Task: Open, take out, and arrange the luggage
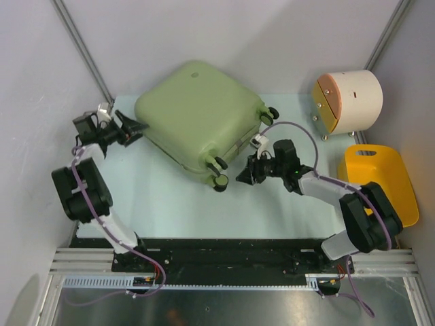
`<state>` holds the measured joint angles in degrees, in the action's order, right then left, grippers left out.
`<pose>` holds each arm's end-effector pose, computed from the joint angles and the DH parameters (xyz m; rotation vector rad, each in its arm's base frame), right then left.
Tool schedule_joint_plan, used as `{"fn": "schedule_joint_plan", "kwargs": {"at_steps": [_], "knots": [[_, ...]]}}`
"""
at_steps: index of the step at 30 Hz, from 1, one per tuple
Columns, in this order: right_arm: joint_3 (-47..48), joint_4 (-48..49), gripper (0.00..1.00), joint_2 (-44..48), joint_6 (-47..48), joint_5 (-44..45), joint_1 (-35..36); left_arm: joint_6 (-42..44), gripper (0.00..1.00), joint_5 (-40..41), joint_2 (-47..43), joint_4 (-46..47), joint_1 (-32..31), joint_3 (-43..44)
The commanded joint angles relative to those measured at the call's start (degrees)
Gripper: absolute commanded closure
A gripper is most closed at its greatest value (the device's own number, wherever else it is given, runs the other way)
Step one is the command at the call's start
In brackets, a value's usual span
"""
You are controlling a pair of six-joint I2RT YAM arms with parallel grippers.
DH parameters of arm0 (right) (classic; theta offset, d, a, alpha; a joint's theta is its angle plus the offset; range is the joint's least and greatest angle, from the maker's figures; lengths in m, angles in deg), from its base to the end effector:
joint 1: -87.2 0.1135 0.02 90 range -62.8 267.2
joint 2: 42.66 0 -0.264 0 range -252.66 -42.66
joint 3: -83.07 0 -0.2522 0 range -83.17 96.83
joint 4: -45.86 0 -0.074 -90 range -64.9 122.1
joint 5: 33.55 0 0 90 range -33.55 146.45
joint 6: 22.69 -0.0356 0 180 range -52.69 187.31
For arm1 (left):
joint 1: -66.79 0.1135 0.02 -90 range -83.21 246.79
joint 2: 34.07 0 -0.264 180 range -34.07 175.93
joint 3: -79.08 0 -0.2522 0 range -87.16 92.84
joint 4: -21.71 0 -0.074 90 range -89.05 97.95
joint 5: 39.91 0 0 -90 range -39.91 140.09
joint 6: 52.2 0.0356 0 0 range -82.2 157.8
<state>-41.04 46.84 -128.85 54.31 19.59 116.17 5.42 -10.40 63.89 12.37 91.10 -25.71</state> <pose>0.2605 0.1686 0.1995 -0.7044 2.0431 1.1046 0.3469 0.1227 0.2288 -0.3673 1.9886 -1.1943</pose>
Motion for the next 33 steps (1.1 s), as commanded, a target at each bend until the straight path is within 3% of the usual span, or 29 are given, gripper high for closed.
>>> {"fn": "schedule_joint_plan", "kwargs": {"at_steps": [1,5,6,8,11,16,17,20,24,28,33], "knots": [[0.0,-5.2,0.56,6.9,9.6,2.3,-3.0,-1.4,0.14,6.1,8.0,6.6,-6.2,10.2],[0.2,-7.2,0.43,10.8,13.0,5.5,-3.5,3.1,0.11,8.7,10.0,6.4,-7.0,16.4],[0.2,-6.9,0.43,12.0,14.8,9.8,-3.4,4.7,0.1,9.1,9.2,5.8,-6.5,16.8],[0.3,-5.8,0.41,12.5,15.2,13.2,-3.3,6.0,0.07,8.7,4.4,3.8,-5.8,15.9],[0.3,-1.7,0.37,11.2,17.7,17.3,-3.7,16.2,0.04,4.8,-2.0,-6.3,-5.4,14.1],[0.5,11.3,0.35,4.9,24.3,16.0,-3.7,49.4,0.0,-1.9,-17.9,-25.2,-7.3,10.4],[0.8,13.2,0.35,1.7,24.9,15.2,-3.5,59.2,0.0,-1.4,-19.4,-32.5,-8.2,10.2],[3.0,18.3,0.35,-4.0,25.1,12.3,-2.4,75.6,0.0,4.0,-26.6,-41.7,-14.3,7.0],[3.9,24.3,0.34,-8.7,27.4,11.3,-0.2,93.2,0.0,9.8,-36.7,-47.3,-25.6,0.9],[4.5,28.2,0.37,-12.2,27.5,12.7,0.3,99.8,0.0,17.8,-41.5,-48.6,-34.5,-2.0],[5.4,34.0,0.43,-15.7,27.1,14.7,0.6,97.3,0.0,16.9,-40.6,-48.9,-37.4,-1.0]]}}
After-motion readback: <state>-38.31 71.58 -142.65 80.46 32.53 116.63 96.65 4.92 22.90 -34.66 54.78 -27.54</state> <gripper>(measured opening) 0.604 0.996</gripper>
